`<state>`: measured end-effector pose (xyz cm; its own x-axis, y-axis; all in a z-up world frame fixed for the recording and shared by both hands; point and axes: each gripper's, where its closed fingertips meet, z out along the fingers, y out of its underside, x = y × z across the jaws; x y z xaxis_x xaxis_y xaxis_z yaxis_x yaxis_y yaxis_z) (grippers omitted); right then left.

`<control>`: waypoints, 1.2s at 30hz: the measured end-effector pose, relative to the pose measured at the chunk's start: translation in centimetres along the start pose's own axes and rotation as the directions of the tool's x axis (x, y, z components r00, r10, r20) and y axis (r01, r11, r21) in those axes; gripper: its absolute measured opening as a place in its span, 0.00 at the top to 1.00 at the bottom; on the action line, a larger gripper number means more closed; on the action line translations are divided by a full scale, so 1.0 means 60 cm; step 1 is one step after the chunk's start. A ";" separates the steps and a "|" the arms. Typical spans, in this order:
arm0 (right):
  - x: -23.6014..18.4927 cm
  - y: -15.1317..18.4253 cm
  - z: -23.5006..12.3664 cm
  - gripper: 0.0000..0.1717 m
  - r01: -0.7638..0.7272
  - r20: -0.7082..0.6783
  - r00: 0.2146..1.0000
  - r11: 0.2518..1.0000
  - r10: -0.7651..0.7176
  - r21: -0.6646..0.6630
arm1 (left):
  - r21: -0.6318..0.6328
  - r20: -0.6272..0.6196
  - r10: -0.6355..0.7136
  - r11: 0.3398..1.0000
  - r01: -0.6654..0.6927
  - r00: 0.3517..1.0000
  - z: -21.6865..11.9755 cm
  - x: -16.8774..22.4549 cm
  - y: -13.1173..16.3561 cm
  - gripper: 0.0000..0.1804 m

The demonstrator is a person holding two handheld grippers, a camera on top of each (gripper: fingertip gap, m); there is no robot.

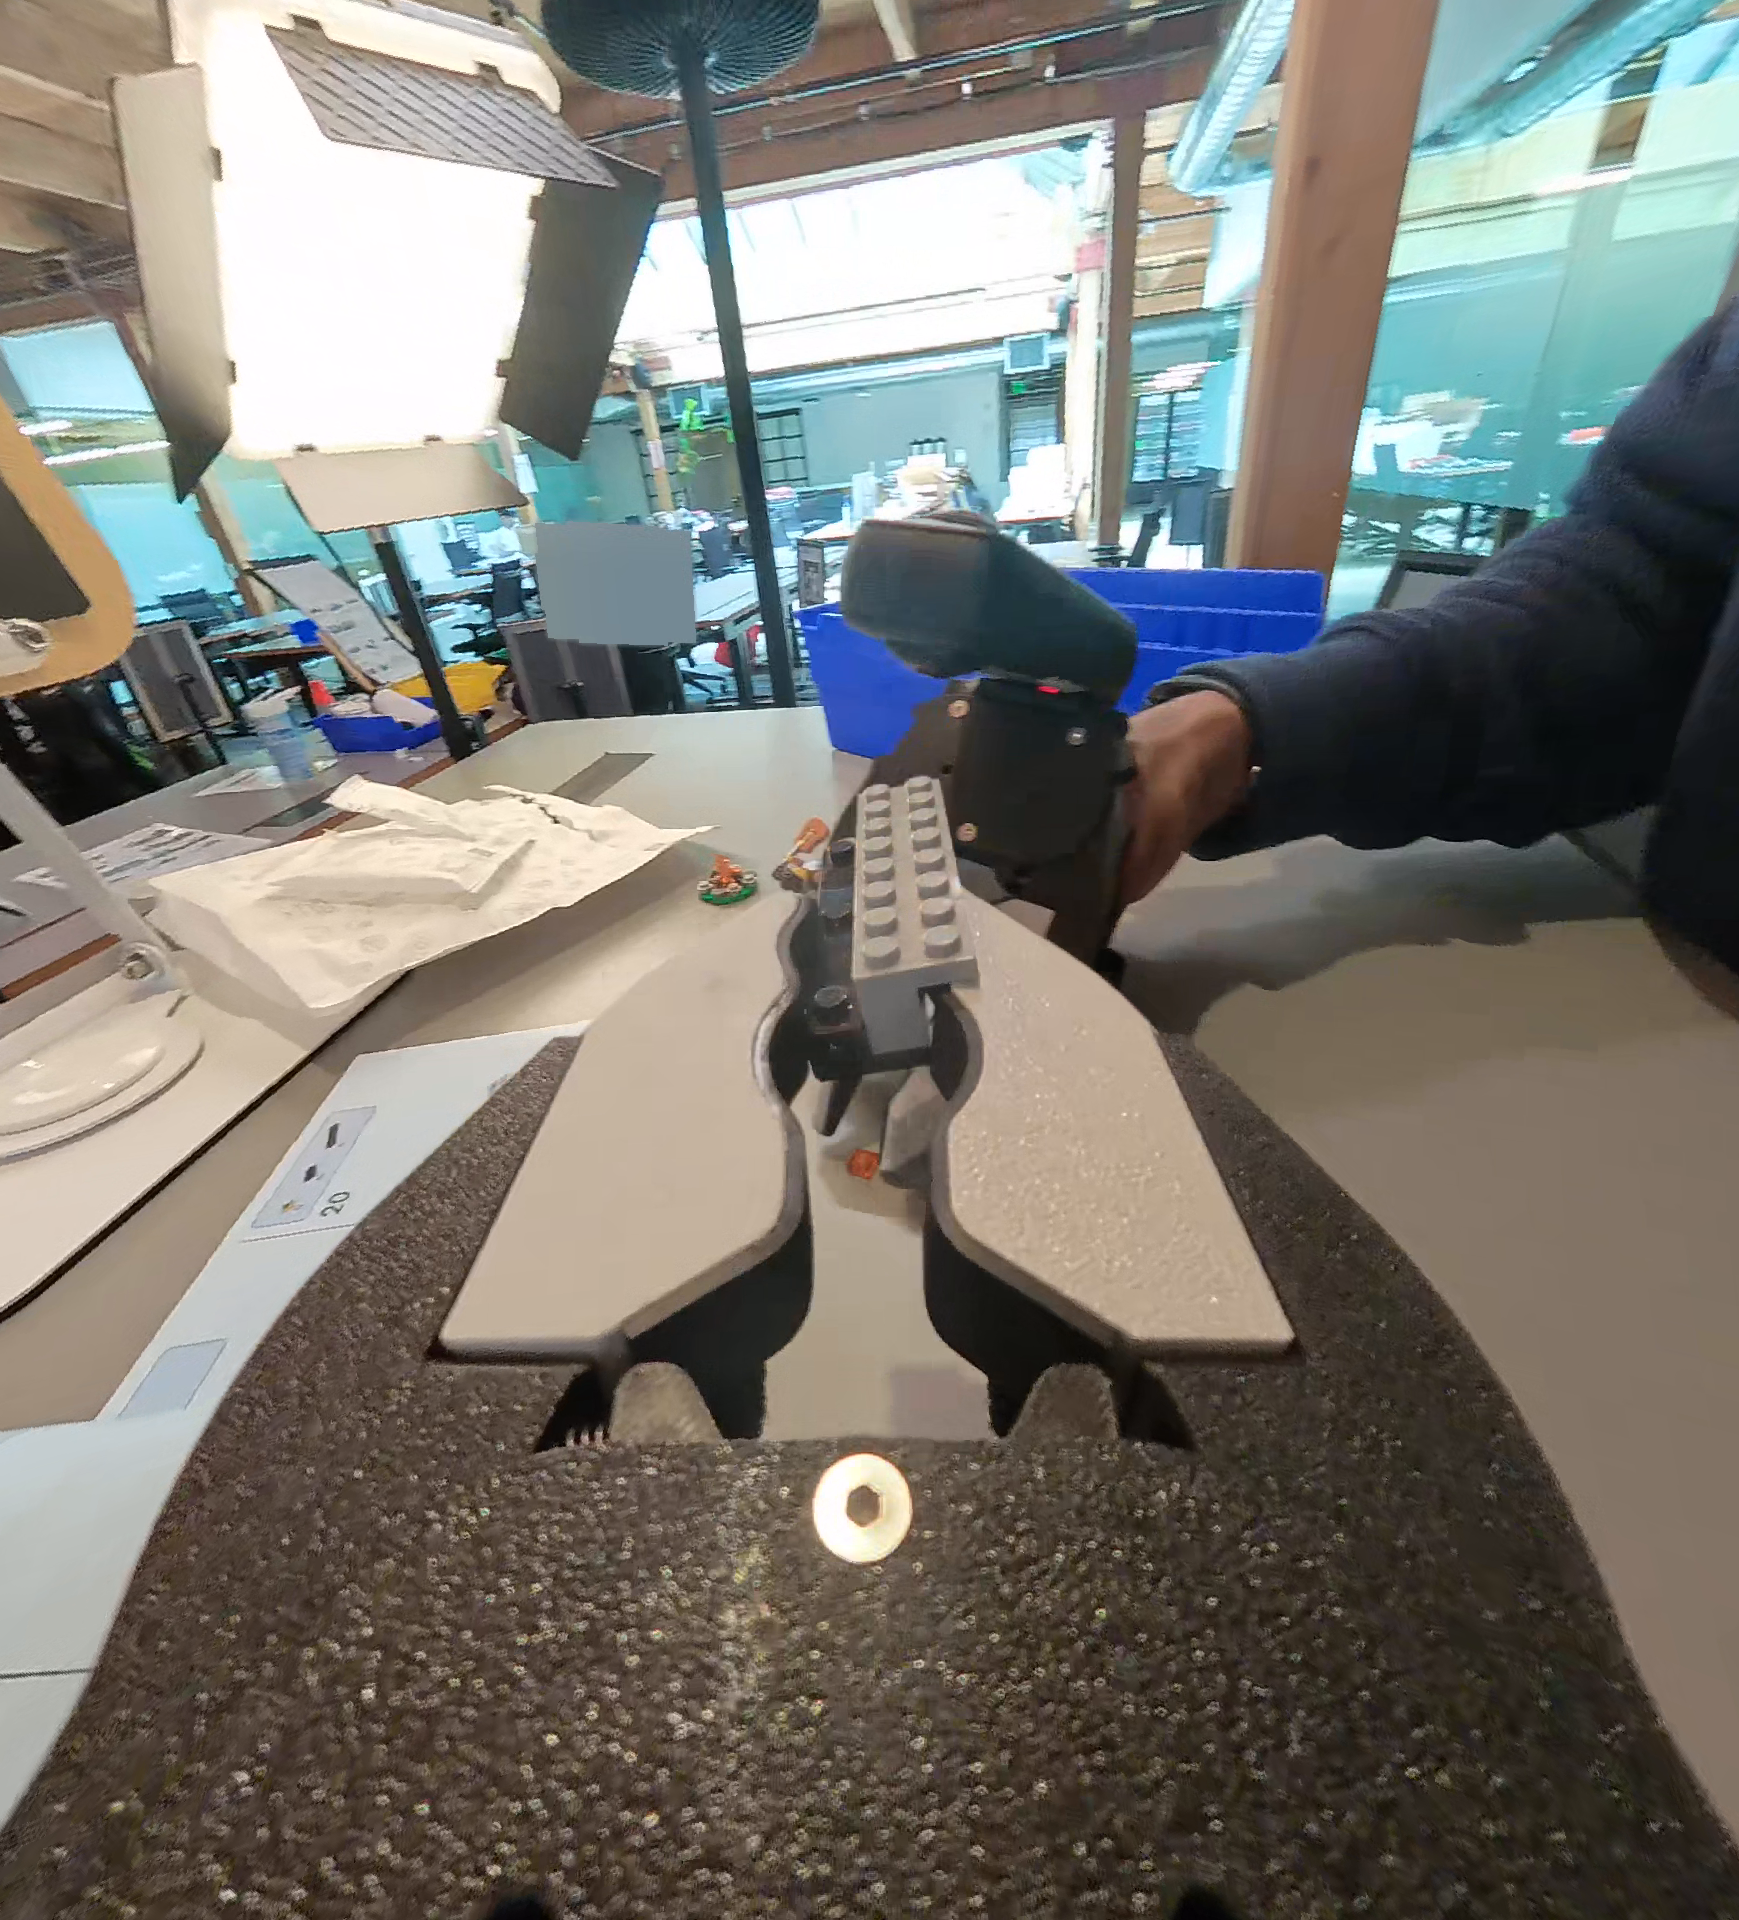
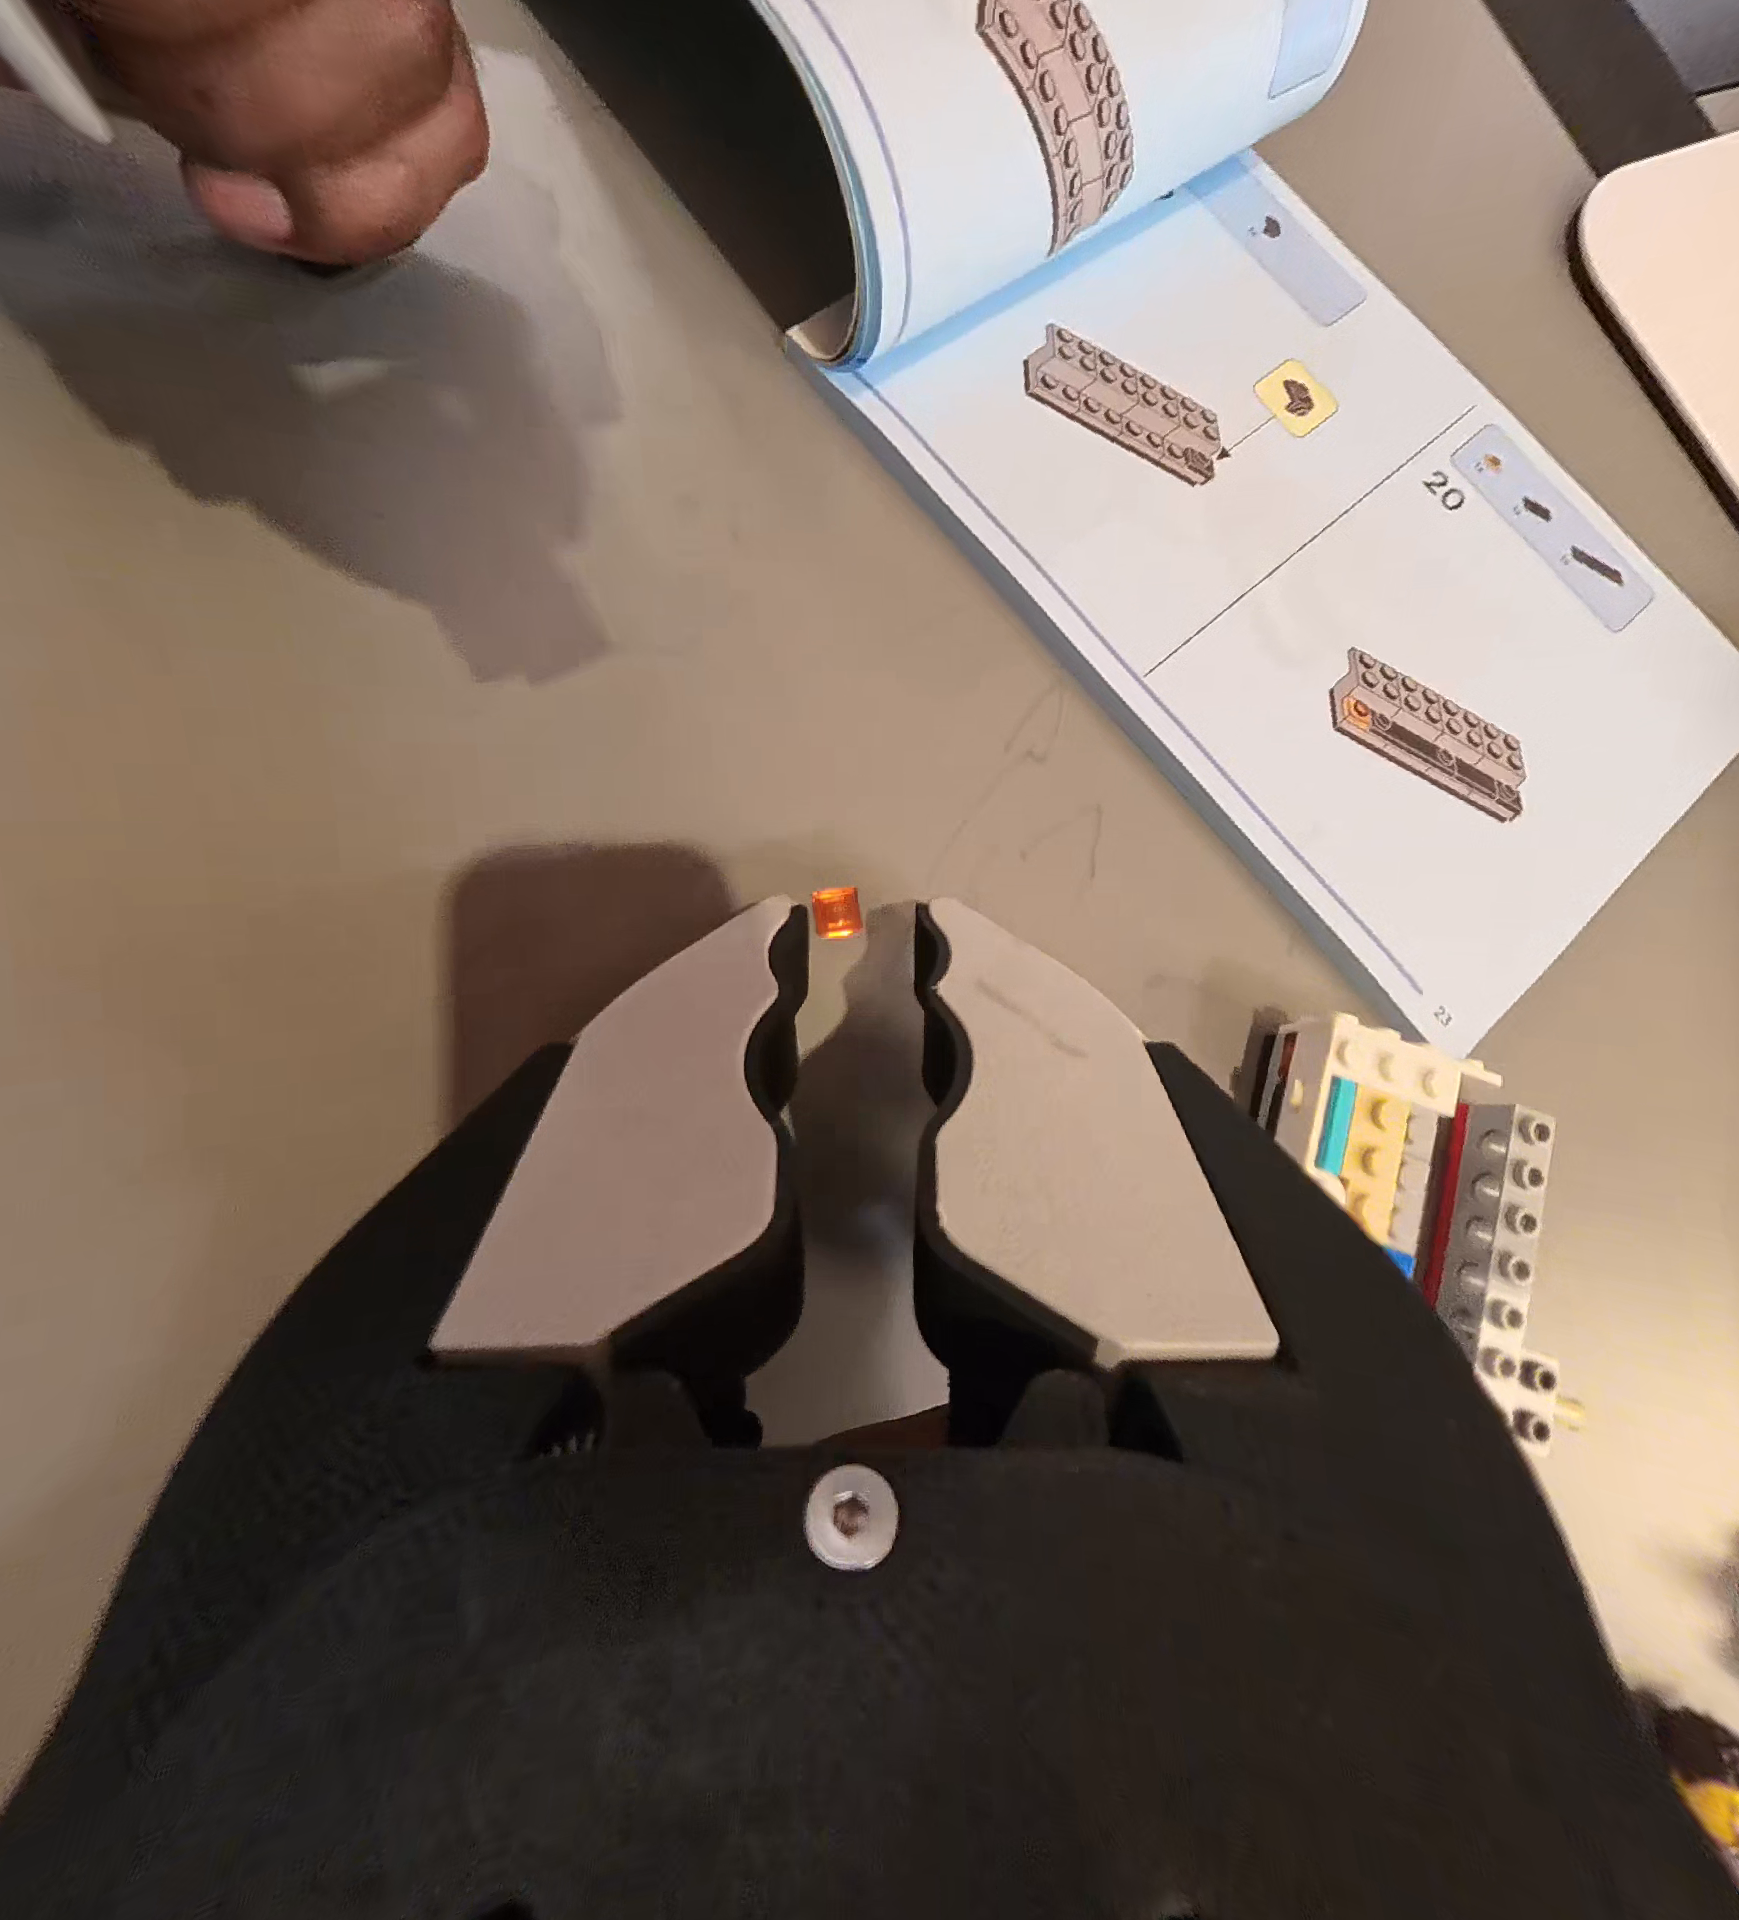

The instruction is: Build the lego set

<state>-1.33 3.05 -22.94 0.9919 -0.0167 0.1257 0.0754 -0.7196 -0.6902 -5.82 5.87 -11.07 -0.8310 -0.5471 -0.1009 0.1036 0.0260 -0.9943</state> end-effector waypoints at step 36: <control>-0.113 -0.178 -0.196 0.96 -0.101 0.589 0.796 0.930 -0.137 0.352 | 0.189 -0.248 0.131 0.978 -0.085 0.960 -0.005 0.090 -0.043 0.90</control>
<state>-10.05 2.70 -8.05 0.8396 0.4943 -0.2254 0.0059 -0.4232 -0.9060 -10.75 3.07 -9.08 -0.9193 -0.3147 -0.2362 0.2756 -0.0865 -0.9574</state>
